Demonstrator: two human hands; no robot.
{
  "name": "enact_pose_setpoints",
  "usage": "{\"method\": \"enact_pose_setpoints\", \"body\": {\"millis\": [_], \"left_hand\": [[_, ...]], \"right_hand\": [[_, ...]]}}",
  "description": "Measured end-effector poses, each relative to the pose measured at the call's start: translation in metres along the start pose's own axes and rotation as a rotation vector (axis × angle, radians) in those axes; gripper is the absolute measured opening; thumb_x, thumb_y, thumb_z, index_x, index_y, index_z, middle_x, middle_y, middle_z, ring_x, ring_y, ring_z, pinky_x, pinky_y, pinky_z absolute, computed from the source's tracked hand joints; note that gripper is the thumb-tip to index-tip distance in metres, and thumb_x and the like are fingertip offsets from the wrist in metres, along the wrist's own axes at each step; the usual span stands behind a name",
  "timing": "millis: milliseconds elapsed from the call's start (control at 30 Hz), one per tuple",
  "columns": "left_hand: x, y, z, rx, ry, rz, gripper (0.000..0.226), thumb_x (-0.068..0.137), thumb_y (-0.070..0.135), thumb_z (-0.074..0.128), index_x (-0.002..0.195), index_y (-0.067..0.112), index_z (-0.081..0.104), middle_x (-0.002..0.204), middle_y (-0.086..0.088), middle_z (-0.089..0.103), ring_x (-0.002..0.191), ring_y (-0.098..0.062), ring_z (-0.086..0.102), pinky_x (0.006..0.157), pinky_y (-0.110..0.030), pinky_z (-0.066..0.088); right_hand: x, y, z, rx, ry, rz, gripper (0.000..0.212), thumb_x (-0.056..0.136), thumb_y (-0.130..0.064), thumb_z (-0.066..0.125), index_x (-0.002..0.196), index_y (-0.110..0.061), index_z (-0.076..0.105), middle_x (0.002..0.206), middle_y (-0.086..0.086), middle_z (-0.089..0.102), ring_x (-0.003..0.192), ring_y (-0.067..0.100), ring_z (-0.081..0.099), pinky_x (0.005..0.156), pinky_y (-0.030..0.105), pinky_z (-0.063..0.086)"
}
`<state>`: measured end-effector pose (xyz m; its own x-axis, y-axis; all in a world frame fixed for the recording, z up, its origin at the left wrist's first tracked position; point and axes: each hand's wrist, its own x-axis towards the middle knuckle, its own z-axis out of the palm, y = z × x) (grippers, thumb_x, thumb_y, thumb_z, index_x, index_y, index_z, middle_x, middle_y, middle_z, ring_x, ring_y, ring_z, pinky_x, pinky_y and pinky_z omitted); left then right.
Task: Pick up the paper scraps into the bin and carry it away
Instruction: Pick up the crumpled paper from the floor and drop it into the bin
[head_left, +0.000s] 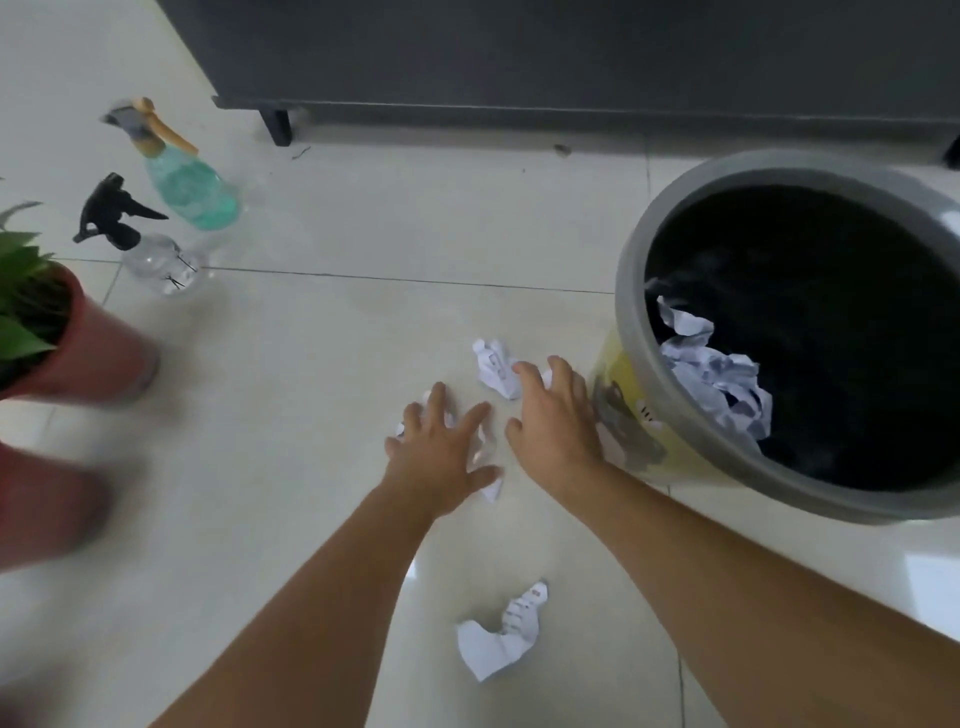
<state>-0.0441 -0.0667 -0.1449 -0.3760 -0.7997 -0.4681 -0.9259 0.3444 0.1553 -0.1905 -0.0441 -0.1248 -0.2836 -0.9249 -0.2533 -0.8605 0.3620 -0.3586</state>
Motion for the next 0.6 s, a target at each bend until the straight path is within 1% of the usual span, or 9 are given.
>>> {"method": "enact_pose_setpoints", "body": {"millis": [67,167,200,267,367,433,467,533,600], "left_hand": [[-0.006,-0.005,0.014,0.121,0.071,0.034,0.064,0.079,0.063,0.056,0.136,0.045,0.034,0.152,-0.008,0.023,0.123,-0.034,0.038,0.079,-0.046,0.047],[-0.016,-0.017,0.025,0.249,0.091,0.09,0.048,0.078,0.044,0.064,0.121,0.036,0.044,0.128,-0.01,0.047,0.095,-0.03,0.049,0.056,-0.035,0.038],[-0.019,-0.021,0.027,0.246,0.099,0.109,0.045,0.079,0.039,0.066,0.119,0.033,0.045,0.121,-0.01,0.051,0.09,-0.029,0.049,0.051,-0.033,0.035],[-0.023,-0.027,0.033,0.229,0.102,0.132,0.04,0.086,0.029,0.06,0.12,0.03,0.038,0.119,-0.009,0.047,0.091,-0.027,0.048,0.048,-0.032,0.037],[-0.028,-0.027,0.036,0.11,0.021,0.123,0.042,0.091,0.019,0.052,0.13,0.024,0.037,0.124,-0.01,0.039,0.1,-0.027,0.045,0.061,-0.034,0.052],[-0.03,-0.026,0.035,0.015,-0.023,0.103,0.045,0.091,0.016,0.053,0.134,0.02,0.041,0.125,-0.012,0.039,0.103,-0.029,0.046,0.076,-0.037,0.055],[-0.03,-0.027,0.034,-0.023,-0.039,0.091,0.046,0.091,0.015,0.054,0.135,0.018,0.043,0.126,-0.013,0.039,0.105,-0.03,0.048,0.082,-0.038,0.054],[-0.03,-0.028,0.033,-0.131,-0.056,0.04,0.044,0.091,0.015,0.055,0.134,0.014,0.045,0.124,-0.015,0.041,0.105,-0.033,0.051,0.088,-0.038,0.05],[-0.031,-0.028,0.029,-0.244,-0.028,-0.024,0.035,0.094,0.018,0.053,0.128,0.009,0.048,0.118,-0.016,0.043,0.099,-0.037,0.055,0.084,-0.039,0.05]], "right_hand": [[0.013,0.003,0.009,-0.083,0.022,-0.024,0.07,0.084,-0.021,0.065,0.145,-0.03,0.032,0.153,0.017,0.023,0.134,0.035,0.029,0.106,0.047,0.031],[0.026,0.004,0.023,-0.13,-0.073,-0.03,0.078,0.081,-0.02,0.063,0.145,-0.041,0.022,0.154,0.014,0.013,0.132,0.035,0.025,0.1,0.053,0.035],[0.028,0.005,0.027,-0.142,-0.099,-0.023,0.078,0.081,-0.018,0.062,0.144,-0.042,0.022,0.152,0.013,0.015,0.128,0.035,0.028,0.097,0.052,0.038],[0.025,0.009,0.037,-0.221,-0.081,-0.044,0.073,0.08,-0.014,0.059,0.142,-0.039,0.029,0.138,0.012,0.031,0.114,0.034,0.037,0.084,0.047,0.042],[0.013,0.016,0.046,-0.283,-0.085,-0.105,0.054,0.081,-0.004,0.057,0.132,-0.018,0.046,0.116,0.017,0.047,0.102,0.036,0.049,0.067,0.041,0.046],[0.006,0.021,0.047,-0.269,-0.099,-0.154,0.036,0.073,0.005,0.065,0.107,-0.003,0.059,0.098,0.021,0.057,0.084,0.037,0.061,0.06,0.038,0.05],[0.003,0.025,0.046,-0.224,-0.097,-0.15,0.03,0.07,0.008,0.066,0.098,-0.001,0.059,0.094,0.02,0.058,0.079,0.037,0.064,0.06,0.037,0.05],[-0.004,0.03,0.043,-0.032,-0.15,-0.053,0.025,0.083,0.005,0.056,0.108,-0.001,0.053,0.108,0.019,0.054,0.094,0.036,0.061,0.074,0.039,0.05],[-0.01,0.034,0.039,0.116,-0.182,0.079,0.026,0.091,0.002,0.049,0.117,0.0,0.05,0.12,0.016,0.051,0.105,0.033,0.056,0.075,0.032,0.044]]}}
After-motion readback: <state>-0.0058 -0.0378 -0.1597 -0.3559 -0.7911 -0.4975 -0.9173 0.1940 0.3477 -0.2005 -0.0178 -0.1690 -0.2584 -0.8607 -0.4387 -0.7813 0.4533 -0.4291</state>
